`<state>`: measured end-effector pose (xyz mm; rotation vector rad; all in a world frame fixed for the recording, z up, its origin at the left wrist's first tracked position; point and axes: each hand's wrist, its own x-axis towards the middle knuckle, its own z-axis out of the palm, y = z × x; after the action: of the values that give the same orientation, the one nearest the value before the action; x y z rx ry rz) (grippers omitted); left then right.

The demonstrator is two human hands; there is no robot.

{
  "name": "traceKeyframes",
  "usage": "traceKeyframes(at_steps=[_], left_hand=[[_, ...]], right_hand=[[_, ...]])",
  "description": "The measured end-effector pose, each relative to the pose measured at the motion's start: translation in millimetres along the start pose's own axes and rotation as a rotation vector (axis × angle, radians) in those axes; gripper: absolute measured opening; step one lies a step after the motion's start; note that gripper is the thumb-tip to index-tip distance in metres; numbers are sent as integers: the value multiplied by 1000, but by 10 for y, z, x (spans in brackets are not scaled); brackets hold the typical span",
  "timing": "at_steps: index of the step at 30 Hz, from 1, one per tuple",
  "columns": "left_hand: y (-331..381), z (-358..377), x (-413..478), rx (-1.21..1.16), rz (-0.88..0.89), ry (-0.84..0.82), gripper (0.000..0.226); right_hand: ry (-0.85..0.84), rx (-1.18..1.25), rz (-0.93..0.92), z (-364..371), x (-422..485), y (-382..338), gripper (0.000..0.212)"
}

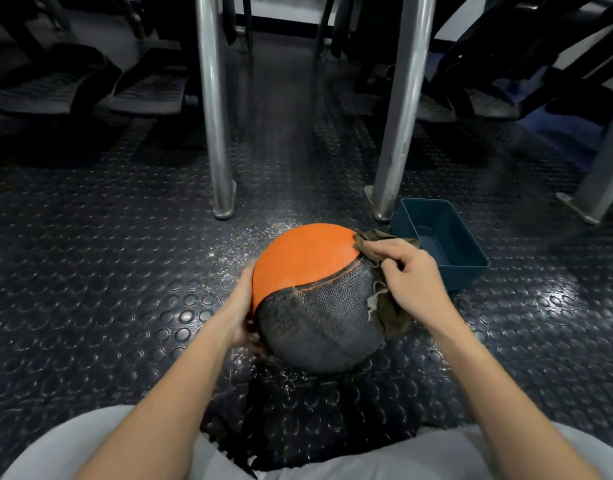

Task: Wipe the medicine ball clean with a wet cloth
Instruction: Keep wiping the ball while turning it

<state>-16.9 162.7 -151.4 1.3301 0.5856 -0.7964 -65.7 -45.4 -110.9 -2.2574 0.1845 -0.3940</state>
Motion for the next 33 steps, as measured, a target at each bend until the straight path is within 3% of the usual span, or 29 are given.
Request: traceKeyframes(at_steps=[2,4,6,7,11,14,19,21,27,29,33], left_hand=[[34,65,10,60,247,113,50],[15,125,-6,209,625,270,41],[22,223,-131,368,953,313,37],[28,275,-165,453,1031,308,36],[2,271,-110,785,1035,390,38],[2,29,-26,718,1151,335,51],[-1,7,-47,744,1196,186,40],[2,62,-48,768,1200,187,38],[19,-34,22,598,1216,159,27],[13,-60,26,609,1215,128,26],[27,-18,-4,688,1200,128,30]], right_hand=[[-6,-24,11,-17,-30,24,40],[-13,-55,-3,7,-38,11,38],[-31,-123,-39,65,-65,-31,37],[-39,-161,-64,103,-98,-58,37],[-18,-203,-293,257,-349,-206,40],[-37,-223,-412,287,-347,-192,33],[-56,-86,-68,135,-28,17,33],[-2,-67,-69,143,-101,-7,34],[73,-175,-509,354,-467,-157,29],[105,-144,-408,296,-329,-5,27],[83,113,40,166,-88,189,37]])
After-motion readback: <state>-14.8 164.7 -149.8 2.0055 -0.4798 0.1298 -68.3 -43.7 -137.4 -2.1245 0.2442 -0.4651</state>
